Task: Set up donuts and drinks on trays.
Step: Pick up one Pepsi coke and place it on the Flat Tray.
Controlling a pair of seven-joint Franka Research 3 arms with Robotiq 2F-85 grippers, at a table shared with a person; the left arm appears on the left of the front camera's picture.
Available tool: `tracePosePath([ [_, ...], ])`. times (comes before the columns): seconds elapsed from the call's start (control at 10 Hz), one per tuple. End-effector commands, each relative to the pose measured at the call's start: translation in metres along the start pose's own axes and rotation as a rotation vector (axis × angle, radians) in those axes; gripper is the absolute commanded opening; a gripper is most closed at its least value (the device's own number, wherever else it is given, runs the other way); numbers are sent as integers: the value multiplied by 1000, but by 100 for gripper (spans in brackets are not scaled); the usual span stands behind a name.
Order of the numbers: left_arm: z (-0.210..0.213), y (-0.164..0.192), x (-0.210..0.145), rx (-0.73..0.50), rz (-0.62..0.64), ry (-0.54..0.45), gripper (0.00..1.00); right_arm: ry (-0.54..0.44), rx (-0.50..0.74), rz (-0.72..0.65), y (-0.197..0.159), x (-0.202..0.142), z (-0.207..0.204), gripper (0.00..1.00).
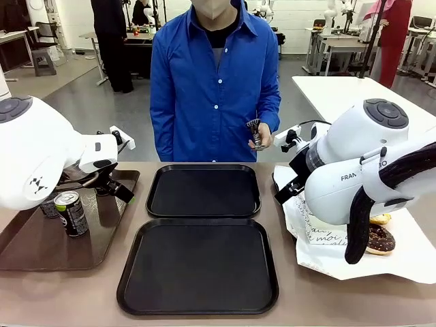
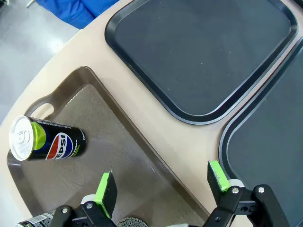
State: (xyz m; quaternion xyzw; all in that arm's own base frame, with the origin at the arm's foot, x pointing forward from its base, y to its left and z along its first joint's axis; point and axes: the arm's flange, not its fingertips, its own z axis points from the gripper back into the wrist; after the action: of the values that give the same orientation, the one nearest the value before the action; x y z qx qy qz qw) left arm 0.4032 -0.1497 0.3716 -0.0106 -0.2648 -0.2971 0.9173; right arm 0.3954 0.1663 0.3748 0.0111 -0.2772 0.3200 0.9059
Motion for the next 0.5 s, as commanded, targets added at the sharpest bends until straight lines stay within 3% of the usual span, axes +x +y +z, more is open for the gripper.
tracePosePath([
  [0.0, 0, 0, 0, 0, 0, 0, 100, 0, 0, 0, 0, 0, 0, 100],
  [0.3, 0, 0, 0, 0, 0, 0, 100, 0, 0, 0, 0, 0, 0, 100],
  [0.4, 0, 0, 0, 0, 0, 0, 100, -27, -82, 45, 12, -17, 34, 100],
])
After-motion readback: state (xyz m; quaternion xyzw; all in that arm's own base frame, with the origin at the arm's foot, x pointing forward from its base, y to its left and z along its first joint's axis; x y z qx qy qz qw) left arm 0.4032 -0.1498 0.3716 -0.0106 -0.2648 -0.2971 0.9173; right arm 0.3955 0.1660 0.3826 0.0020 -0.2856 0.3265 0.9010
